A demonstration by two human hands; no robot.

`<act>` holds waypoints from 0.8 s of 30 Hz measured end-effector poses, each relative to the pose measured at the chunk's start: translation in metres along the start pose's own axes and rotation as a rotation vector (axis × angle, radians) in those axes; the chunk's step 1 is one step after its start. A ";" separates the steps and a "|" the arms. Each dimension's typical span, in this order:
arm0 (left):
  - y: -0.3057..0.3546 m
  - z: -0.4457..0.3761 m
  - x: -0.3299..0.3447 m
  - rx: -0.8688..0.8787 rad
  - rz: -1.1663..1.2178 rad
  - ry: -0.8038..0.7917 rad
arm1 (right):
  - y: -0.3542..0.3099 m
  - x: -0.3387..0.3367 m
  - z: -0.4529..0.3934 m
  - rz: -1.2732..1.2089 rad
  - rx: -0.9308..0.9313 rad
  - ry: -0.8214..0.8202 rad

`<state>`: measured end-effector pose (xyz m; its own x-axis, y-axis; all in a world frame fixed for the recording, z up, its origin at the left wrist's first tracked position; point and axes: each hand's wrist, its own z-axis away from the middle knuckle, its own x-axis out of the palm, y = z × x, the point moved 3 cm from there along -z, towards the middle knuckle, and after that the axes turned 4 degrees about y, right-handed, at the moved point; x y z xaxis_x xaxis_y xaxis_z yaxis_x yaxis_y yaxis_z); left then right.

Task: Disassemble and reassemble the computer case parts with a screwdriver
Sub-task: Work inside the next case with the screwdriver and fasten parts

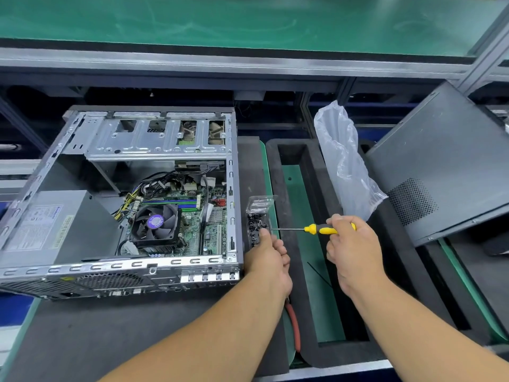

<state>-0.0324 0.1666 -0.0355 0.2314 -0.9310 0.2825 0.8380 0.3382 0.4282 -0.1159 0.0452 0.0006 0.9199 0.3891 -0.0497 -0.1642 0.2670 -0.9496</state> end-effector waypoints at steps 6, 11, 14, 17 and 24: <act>-0.012 0.016 -0.013 -0.076 -0.041 -0.017 | 0.003 -0.005 0.000 0.041 -0.026 0.003; -0.023 0.026 -0.028 -0.119 -0.069 0.007 | 0.006 0.004 0.003 0.224 -0.102 -0.046; -0.021 0.024 -0.033 -0.109 -0.144 0.043 | 0.007 0.009 0.007 0.333 -0.166 -0.050; -0.020 0.022 -0.035 -0.098 -0.174 0.068 | 0.009 0.012 0.010 0.366 -0.205 -0.039; -0.016 0.019 -0.033 -0.089 -0.146 0.027 | 0.009 0.015 0.008 0.375 -0.218 -0.017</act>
<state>-0.0631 0.1948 -0.0353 0.1156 -0.9731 0.1993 0.9039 0.1862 0.3850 -0.1064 0.0607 -0.0066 0.8047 0.4386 -0.4002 -0.4051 -0.0871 -0.9101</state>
